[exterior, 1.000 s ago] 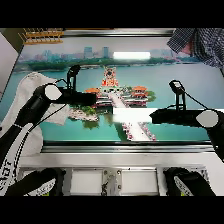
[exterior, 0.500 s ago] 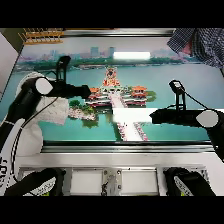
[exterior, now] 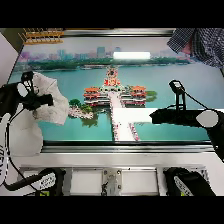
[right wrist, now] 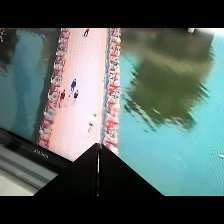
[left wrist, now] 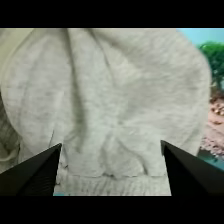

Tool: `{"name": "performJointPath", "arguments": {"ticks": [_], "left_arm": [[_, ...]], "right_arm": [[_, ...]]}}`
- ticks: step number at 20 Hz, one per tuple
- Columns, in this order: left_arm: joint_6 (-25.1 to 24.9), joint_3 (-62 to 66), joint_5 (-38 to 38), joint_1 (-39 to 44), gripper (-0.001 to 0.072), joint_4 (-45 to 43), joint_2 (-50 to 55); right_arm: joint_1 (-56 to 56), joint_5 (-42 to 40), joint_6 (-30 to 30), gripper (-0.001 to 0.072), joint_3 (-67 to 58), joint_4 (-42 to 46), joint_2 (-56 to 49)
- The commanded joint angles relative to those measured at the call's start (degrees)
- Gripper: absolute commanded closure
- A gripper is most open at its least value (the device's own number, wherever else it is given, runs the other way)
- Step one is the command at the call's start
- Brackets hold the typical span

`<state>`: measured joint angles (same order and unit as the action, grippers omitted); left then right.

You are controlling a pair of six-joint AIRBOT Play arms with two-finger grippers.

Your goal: Fold the clothes and pants, and hang the long-sleeved shirts on hangers.

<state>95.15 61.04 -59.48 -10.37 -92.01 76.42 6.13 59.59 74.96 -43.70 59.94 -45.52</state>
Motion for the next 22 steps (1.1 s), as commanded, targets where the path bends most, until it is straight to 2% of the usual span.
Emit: {"name": "performJointPath", "arguments": {"ticks": [1,2,3,5,7,9,11,12,13,16,18,20,22], "left_arm": [[0.9,-4.1,0.0,-2.4,-0.0008,0.7,5.2],[1.0,-4.0,-0.1,-1.9,-0.0005,0.7,6.5],[1.4,-4.0,-0.1,-1.1,0.0177,0.6,7.1],[1.9,-3.3,-0.4,0.7,0.0701,1.6,6.6],[0.5,0.3,-0.5,4.1,0.0698,8.5,4.4],[-2.3,5.8,0.3,9.6,0.0698,18.9,1.2],[-3.4,11.0,3.9,17.6,0.0698,26.3,-1.7],[-3.4,13.4,6.2,22.4,0.0698,27.6,-2.5],[-3.3,15.8,8.8,28.0,0.0698,27.5,-2.9],[-3.2,22.3,15.2,43.6,0.0698,27.5,-0.2],[-3.1,26.3,20.1,51.7,0.0698,27.5,4.4],[-1.1,32.2,24.0,58.0,0.0699,27.6,11.5],[0.7,39.7,22.8,61.8,0.0698,27.7,18.9]], "right_arm": [[0.0,0.0,0.0,0.0664,0.0,0.0,0.0],[0.0,0.0,0.0,0.0664,0.0,0.0,0.0],[0.0,0.0,0.0,0.0664,0.0,0.0,0.0],[0.0,0.0,0.0,0.0664,0.0,0.0,0.0],[0.0,0.0,0.0,0.0664,0.0,0.0,-0.1],[0.0,0.0,0.0,0.0664,0.0,-0.2,-0.1],[0.0,-0.2,0.1,0.0664,0.0,-5.6,-0.2],[0.0,-0.2,-0.1,0.0666,0.0,-9.7,-0.1],[0.0,-2.3,-1.7,0.0666,-0.3,-10.0,0.0],[-6.2,-10.9,1.8,0.0667,-4.0,-1.5,1.1],[-13.6,-13.3,6.3,0.0667,-6.8,4.2,2.1],[-21.6,-13.3,8.1,0.0667,-8.1,5.6,3.3],[-28.7,-13.0,8.1,0.0667,-8.1,5.5,4.8]]}}
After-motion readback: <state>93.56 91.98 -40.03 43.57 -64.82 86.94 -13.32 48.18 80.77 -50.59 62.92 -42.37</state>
